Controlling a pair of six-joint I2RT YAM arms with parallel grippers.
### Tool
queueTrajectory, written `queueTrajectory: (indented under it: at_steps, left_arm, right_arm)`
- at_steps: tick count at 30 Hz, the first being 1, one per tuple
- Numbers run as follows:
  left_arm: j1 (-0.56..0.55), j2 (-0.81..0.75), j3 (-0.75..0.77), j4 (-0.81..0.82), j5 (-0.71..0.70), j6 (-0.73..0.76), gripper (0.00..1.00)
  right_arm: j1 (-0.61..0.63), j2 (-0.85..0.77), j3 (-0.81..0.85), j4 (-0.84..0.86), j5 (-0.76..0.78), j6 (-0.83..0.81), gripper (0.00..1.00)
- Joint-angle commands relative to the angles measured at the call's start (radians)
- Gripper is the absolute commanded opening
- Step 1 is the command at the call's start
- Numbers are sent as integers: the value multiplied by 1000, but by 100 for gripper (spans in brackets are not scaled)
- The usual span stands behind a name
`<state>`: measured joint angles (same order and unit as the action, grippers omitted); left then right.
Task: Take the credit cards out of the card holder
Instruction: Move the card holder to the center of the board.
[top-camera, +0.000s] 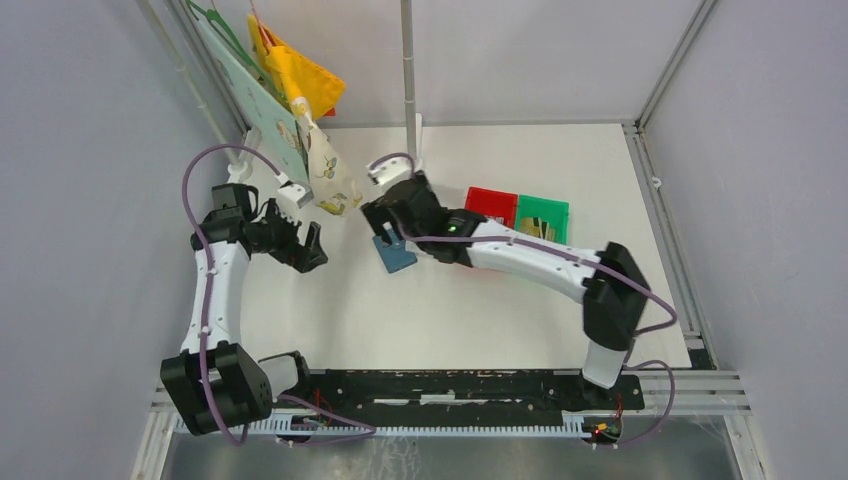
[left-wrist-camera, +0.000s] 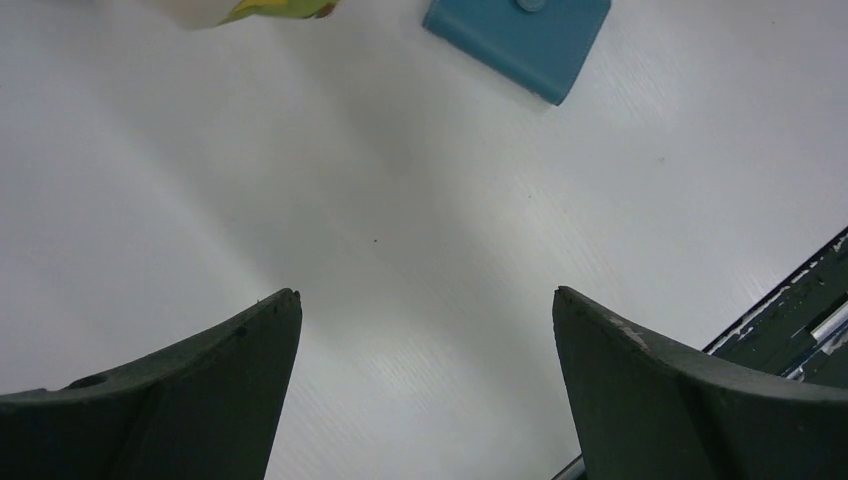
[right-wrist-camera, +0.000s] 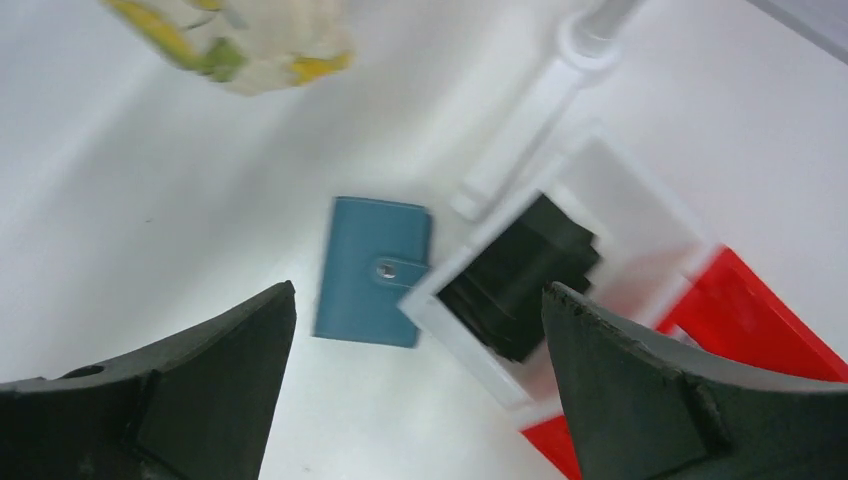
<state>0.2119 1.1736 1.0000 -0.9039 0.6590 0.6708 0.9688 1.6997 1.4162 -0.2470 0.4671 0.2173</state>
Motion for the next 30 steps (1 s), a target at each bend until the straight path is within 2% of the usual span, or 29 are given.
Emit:
queueTrajectory:
  at_steps: [1, 8, 13, 16, 21, 25, 30]
  left_arm:
    - [69, 4, 36, 5, -3, 5, 100]
    - [125, -1, 26, -11, 45, 26, 100]
    - [213, 55, 118, -99, 187, 37, 100]
    - [240, 92, 171, -153, 250, 55, 100]
    - [242, 96, 166, -159, 260, 68, 100]
    - [241, 86, 151, -160, 256, 75, 100]
    - [242, 67, 140, -165, 265, 88, 100]
  right_arm:
    - [70, 214, 240, -100, -90, -97, 98]
    - [93, 453, 445, -151, -114, -96, 98]
    - [90, 549, 502, -178, -56, -98, 98]
    - [87, 581, 503, -182, -29, -92, 98]
    - [66, 603, 485, -176, -34, -62, 98]
    - [48, 616, 473, -169, -80, -45, 98]
    - [38, 626, 447, -151, -211, -10, 98]
